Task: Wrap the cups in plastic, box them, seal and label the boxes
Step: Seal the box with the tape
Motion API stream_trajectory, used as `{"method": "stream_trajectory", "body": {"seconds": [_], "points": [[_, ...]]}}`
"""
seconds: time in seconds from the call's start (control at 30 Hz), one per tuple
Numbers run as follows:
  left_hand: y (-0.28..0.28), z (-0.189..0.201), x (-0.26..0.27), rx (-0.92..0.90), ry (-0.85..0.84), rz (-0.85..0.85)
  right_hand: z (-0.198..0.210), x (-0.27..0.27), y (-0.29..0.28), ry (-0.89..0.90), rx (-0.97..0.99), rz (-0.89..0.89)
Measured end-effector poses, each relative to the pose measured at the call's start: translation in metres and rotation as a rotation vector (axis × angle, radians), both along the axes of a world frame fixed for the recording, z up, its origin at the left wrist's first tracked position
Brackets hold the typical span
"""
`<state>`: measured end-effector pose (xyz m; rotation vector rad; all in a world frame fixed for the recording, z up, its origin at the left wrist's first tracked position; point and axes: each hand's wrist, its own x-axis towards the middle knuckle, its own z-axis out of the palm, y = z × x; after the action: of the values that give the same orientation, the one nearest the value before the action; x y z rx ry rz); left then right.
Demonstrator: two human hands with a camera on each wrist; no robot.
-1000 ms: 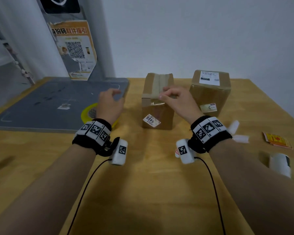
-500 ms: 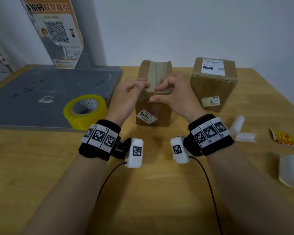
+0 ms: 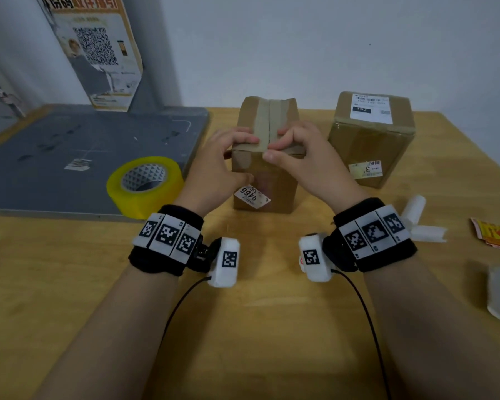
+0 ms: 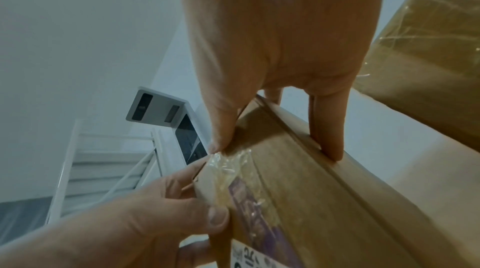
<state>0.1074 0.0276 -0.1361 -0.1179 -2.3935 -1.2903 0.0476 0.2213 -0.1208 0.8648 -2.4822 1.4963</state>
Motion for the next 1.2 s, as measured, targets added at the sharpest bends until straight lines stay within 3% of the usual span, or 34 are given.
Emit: {"method": "stream_trajectory", "body": {"seconds": [0.2,0.57,0.83,0.97,1.1,1.2], "points": [[0.003,-0.002,-0.001,0.052,0.047,0.009,0.003,-0.003,0.006,0.014,0.172,0.054],[0.005,-0.012,-0.003,0.204,0.118,0.032,-0.006,-0.007,0.014,-0.001,0.099,0.119],[0.013,0.000,0.009,0.199,0.026,0.082,0.014,0.014,0.012,-0.150,0.032,0.073],[0.024,0.015,0.042,0.235,-0.004,0.135,0.029,0.034,0.016,-0.222,0.054,0.093],[0.041,0.034,0.087,0.363,-0.150,0.120,0.038,0.051,0.024,-0.335,-0.035,0.038],[0.043,0.043,0.102,0.390,-0.183,0.109,0.042,0.058,0.026,-0.312,-0.048,-0.015]]}}
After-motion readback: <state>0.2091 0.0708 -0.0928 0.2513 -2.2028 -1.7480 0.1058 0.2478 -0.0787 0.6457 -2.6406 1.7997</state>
